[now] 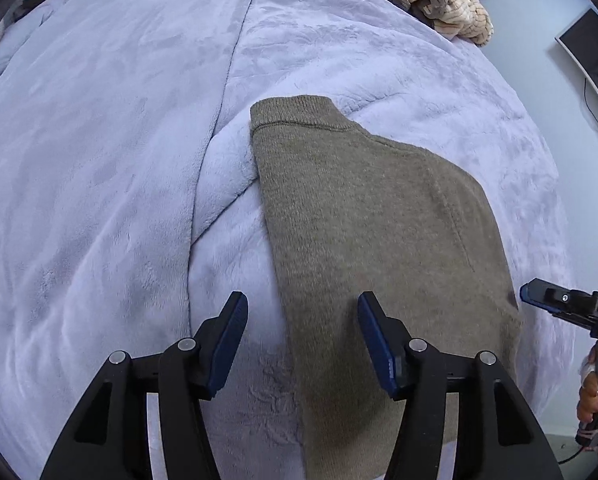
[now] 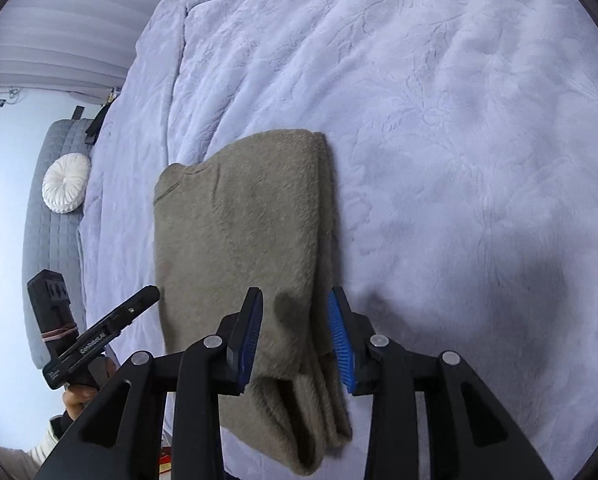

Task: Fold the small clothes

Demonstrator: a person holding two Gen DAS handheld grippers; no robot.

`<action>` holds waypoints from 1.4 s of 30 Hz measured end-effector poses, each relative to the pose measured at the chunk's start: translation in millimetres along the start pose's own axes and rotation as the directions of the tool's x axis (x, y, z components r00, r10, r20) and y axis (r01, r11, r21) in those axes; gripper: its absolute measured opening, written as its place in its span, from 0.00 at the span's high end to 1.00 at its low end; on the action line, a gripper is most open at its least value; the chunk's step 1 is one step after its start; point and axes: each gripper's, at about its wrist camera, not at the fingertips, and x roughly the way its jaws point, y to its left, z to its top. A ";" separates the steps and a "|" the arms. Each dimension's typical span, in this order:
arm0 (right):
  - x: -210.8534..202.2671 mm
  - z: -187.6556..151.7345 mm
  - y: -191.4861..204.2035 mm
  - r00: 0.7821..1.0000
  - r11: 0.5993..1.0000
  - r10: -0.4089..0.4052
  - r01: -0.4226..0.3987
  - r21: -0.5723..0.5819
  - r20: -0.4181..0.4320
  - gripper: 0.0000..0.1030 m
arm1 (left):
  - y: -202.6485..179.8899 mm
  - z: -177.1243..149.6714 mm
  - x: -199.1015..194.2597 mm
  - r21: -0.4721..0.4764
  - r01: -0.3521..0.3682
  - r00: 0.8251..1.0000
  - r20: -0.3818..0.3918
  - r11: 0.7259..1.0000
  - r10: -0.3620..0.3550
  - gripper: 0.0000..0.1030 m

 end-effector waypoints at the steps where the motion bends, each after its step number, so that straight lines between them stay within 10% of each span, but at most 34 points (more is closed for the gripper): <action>1: -4.0 -6.5 5.7 1.000 1.000 -0.005 0.005 -0.019 0.003 0.67 | -2.2 -4.6 -1.3 0.007 0.000 1.000 -0.008 1.000 0.000 0.42; 13: 25.3 -59.7 16.4 0.970 0.966 -0.222 0.205 -0.158 -0.097 0.91 | -6.7 -37.6 16.7 -0.013 -0.007 0.995 -0.095 1.000 0.006 0.42; 20: 24.8 -68.9 -13.6 0.970 0.977 -0.210 0.213 0.012 -0.119 0.91 | -4.7 -39.4 14.9 -0.008 -0.019 0.993 -0.113 1.000 0.018 0.34; 42: 30.4 -64.4 36.9 0.910 0.931 -0.365 0.351 -0.105 -0.197 0.84 | -12.9 -54.7 -2.2 0.008 -0.074 0.981 -0.181 0.997 0.074 0.28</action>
